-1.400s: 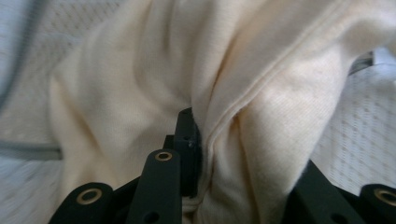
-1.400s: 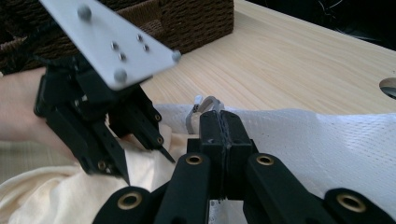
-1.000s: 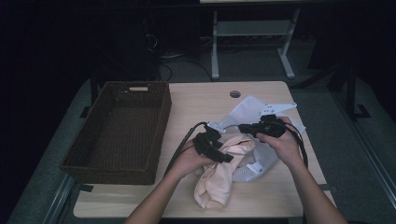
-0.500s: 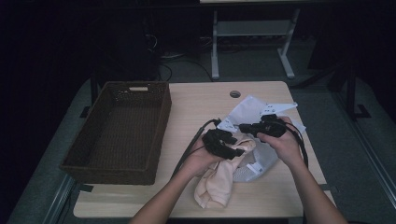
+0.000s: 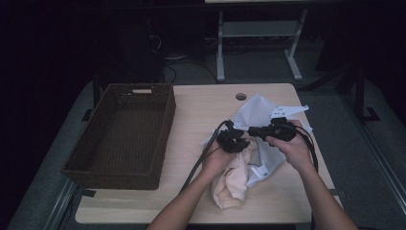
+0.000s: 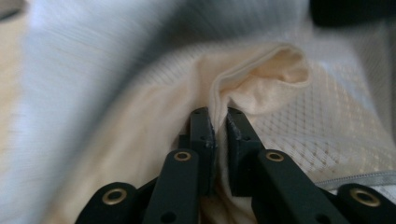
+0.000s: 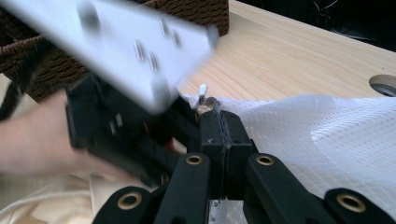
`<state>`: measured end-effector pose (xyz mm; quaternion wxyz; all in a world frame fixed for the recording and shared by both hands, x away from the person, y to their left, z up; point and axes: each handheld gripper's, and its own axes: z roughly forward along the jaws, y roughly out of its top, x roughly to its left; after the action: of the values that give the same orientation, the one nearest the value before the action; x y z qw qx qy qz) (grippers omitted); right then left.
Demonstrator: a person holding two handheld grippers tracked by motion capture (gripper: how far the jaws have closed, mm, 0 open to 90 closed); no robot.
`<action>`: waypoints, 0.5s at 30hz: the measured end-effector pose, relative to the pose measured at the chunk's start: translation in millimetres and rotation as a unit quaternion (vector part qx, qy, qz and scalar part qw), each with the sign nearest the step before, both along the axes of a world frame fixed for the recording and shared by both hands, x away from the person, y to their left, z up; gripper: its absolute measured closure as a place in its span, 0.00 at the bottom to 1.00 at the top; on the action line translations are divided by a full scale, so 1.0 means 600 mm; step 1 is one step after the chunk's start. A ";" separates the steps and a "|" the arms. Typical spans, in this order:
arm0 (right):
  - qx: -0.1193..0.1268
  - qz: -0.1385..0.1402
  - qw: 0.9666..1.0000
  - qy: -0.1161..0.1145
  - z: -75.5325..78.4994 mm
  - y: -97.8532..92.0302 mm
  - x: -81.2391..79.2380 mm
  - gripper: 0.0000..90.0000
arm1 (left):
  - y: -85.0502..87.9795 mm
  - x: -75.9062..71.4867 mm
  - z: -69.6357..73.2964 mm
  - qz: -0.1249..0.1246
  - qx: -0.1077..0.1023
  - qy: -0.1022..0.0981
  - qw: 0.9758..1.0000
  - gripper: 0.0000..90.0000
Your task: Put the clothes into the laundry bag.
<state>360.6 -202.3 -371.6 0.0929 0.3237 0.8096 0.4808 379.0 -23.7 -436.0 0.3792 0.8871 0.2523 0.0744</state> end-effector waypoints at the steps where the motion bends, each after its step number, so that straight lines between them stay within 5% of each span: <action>1: 0.000 0.000 1.000 0.000 0.000 0.000 0.000 0.99 | 0.000 0.000 0.000 0.000 0.000 0.000 1.000 0.84; 5: 0.000 -0.004 1.000 0.001 -0.001 -0.007 0.000 0.99 | 0.001 -0.014 0.006 -0.011 -0.013 0.001 1.000 0.71; 10: -0.002 -0.008 1.000 0.006 -0.006 -0.015 -0.002 0.99 | 0.052 -0.032 0.045 -0.016 -0.059 0.016 0.998 0.56; 13: -0.006 -0.008 1.000 0.008 -0.007 -0.017 -0.004 0.99 | 0.073 -0.039 0.053 -0.012 -0.067 0.013 0.998 0.49; 15: -0.005 -0.009 1.000 0.009 -0.007 -0.018 -0.007 0.99 | 0.111 -0.051 0.055 0.000 -0.059 0.016 0.998 0.44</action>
<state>356.2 -213.3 -375.5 0.0915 0.3344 0.8101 0.4728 348.3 43.0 -403.0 0.4266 0.8645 0.2619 0.0457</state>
